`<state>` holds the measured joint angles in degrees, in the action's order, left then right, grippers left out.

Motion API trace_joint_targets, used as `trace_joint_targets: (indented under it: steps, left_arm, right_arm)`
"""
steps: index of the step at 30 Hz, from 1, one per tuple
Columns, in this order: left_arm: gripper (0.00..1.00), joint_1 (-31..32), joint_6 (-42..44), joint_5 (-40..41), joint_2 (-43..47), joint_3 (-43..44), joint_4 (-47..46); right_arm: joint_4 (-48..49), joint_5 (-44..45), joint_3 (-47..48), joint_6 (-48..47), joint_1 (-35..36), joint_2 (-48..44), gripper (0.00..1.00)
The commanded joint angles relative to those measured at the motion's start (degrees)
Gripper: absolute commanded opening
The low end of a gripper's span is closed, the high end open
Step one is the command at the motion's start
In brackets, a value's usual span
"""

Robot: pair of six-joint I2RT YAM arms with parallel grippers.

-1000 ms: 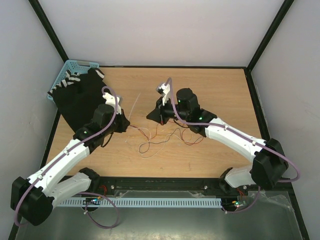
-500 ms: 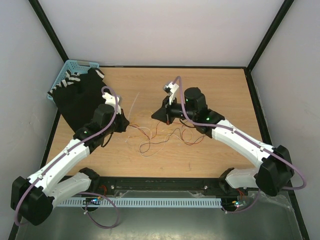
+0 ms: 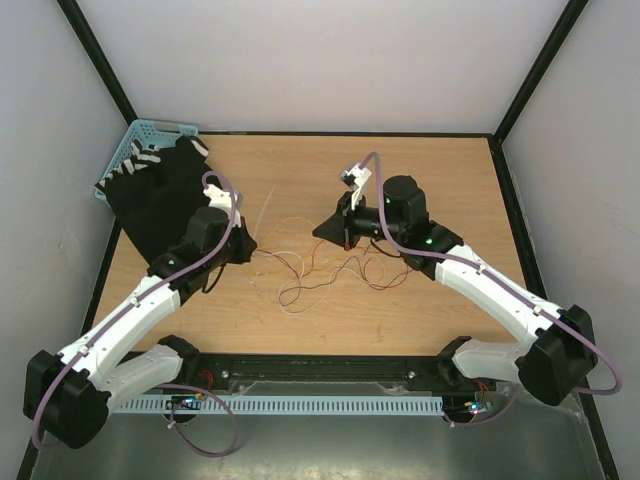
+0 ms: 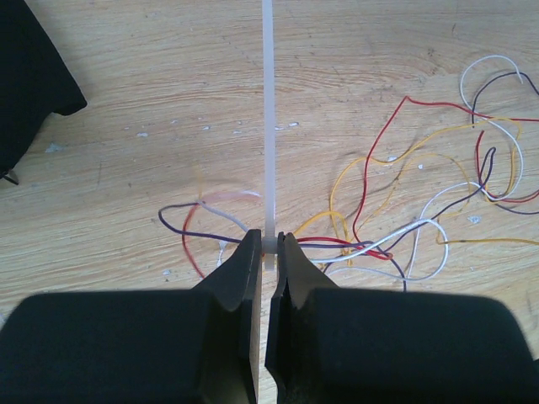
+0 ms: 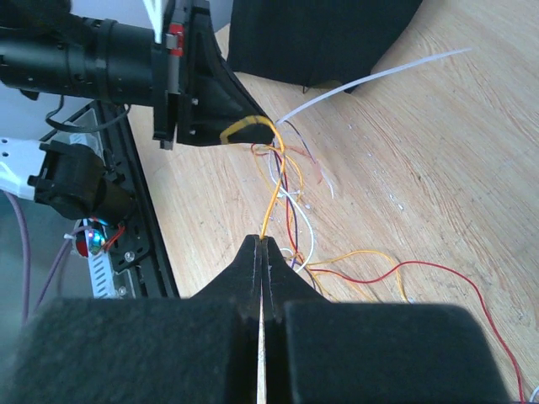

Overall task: Zip-tie the wires
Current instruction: Adjust the cable.

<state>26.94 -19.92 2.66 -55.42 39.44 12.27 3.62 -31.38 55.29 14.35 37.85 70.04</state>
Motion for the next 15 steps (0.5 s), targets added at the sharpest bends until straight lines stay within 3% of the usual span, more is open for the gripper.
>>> trace_joint_targets:
  steps: [1,15]
  left_arm:
    - [0.00,-0.7,0.6,0.7,-0.4,0.0,-1.4]
    - [0.00,-1.5,0.7,0.8,-0.6,-0.5,-1.6]
  right_arm:
    - [0.2,-2.6,-0.8,0.2,-0.6,-3.4,0.00]
    - [-2.3,0.7,-2.3,-1.1,-1.6,-5.5,0.00]
